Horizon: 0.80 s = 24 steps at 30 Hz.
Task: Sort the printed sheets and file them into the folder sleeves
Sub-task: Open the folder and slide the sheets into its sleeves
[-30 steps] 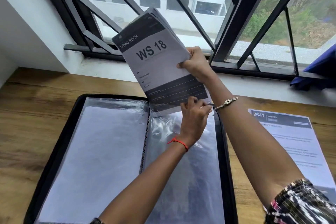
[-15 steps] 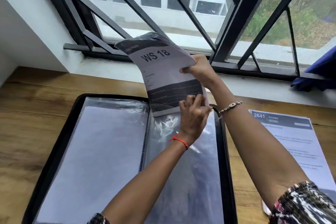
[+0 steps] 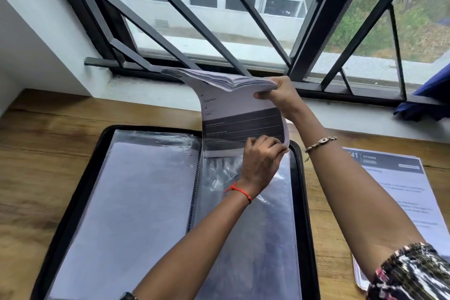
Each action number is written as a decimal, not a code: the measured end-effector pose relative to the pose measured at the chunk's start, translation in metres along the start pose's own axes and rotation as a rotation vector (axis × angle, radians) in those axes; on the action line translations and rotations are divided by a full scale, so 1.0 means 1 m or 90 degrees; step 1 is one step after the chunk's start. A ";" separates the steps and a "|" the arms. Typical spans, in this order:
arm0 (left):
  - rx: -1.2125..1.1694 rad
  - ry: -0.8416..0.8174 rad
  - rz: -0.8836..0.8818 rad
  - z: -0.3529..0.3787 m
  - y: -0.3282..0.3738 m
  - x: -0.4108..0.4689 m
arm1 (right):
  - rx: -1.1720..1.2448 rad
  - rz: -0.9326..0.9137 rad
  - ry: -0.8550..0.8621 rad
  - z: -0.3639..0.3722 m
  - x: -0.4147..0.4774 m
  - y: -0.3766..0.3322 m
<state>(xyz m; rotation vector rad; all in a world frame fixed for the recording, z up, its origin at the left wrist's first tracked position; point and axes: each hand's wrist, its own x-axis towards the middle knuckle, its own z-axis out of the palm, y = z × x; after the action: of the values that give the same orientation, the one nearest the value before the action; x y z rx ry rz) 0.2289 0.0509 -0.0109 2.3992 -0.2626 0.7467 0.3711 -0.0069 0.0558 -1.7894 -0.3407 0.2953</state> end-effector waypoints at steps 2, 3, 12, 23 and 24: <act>0.010 -0.005 0.008 0.002 -0.001 -0.001 | 0.016 0.004 0.010 0.002 -0.002 -0.001; 0.010 -0.006 0.007 0.003 -0.001 -0.001 | 0.018 0.002 0.011 0.003 -0.003 -0.002; -0.084 -0.016 -0.050 -0.003 -0.003 0.002 | 0.002 0.048 0.060 0.011 0.000 -0.002; -0.158 -0.026 -0.103 -0.003 -0.007 0.005 | -0.020 0.071 0.078 0.031 0.008 -0.011; -0.160 -0.022 -0.101 -0.003 -0.007 0.006 | -0.018 0.073 0.074 0.030 0.006 -0.009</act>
<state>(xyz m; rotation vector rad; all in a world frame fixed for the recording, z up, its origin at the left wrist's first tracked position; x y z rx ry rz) 0.2349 0.0586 -0.0089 2.1666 -0.1671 0.5652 0.3644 0.0238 0.0577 -1.8487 -0.1608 0.2673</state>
